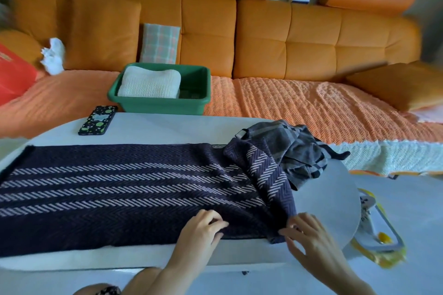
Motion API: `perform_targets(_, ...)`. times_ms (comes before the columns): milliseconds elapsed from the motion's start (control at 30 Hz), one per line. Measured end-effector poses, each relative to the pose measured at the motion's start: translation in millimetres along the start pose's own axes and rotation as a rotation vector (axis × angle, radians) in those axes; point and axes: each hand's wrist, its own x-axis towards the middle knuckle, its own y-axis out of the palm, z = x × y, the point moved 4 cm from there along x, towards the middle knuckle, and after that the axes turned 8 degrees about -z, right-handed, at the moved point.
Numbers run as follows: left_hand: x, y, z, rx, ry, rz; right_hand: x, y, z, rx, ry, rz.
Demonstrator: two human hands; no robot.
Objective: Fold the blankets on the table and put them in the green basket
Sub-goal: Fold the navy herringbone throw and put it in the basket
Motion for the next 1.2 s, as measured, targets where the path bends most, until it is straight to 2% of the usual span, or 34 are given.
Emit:
perform_targets(167, -1.7, -1.7, 0.4, 0.002, 0.001, -0.040, -7.2, 10.8, -3.7, 0.099, 0.158, 0.007)
perform_targets(267, -2.7, -1.9, -0.7, -0.023, -0.018, -0.040, -9.1, 5.6, -16.5, 0.340, 0.399, -0.119)
perform_targets(333, 2.6, -3.4, 0.6, -0.063, -0.064, -0.059, -2.5, 3.5, -31.4, 0.414, 0.566, -0.218)
perform_targets(400, 8.5, -1.7, 1.2, -0.067, -0.051, -0.058, 13.2, 6.9, -44.5, 0.460, 0.706, -0.169)
perform_targets(467, 11.4, 3.9, 1.0, -0.036, -0.012, 0.000, 29.3, 14.0, -46.9, 0.518, 0.754, -0.043)
perform_targets(533, 11.4, 9.2, 1.8, -0.026, -0.016, 0.031, 35.6, 17.7, -39.9, 0.458, 0.624, 0.039)
perform_targets(600, 11.8, 11.4, 1.5, -0.047, -0.031, 0.015, 29.1, 19.0, -29.4, 0.377, 0.447, 0.043)
perform_targets(767, 16.2, 13.5, 0.1, -0.069, 0.013, -0.052, 7.8, 28.5, -17.6, 0.220, 0.238, 0.025)
perform_targets(1000, 16.2, 12.7, -0.1, -0.050, 0.041, -0.033, 12.9, 15.9, -14.3, 0.165, 0.148, -0.139)
perform_targets(1100, 17.5, 13.3, -3.5, -0.028, 0.069, -0.056, 13.1, 16.9, -14.5, 0.137, 0.148, -0.135)
perform_targets(1200, 17.3, 9.5, -4.4, -0.059, 0.101, -0.053, 9.9, 20.8, -15.1, 0.103, 0.114, -0.055)
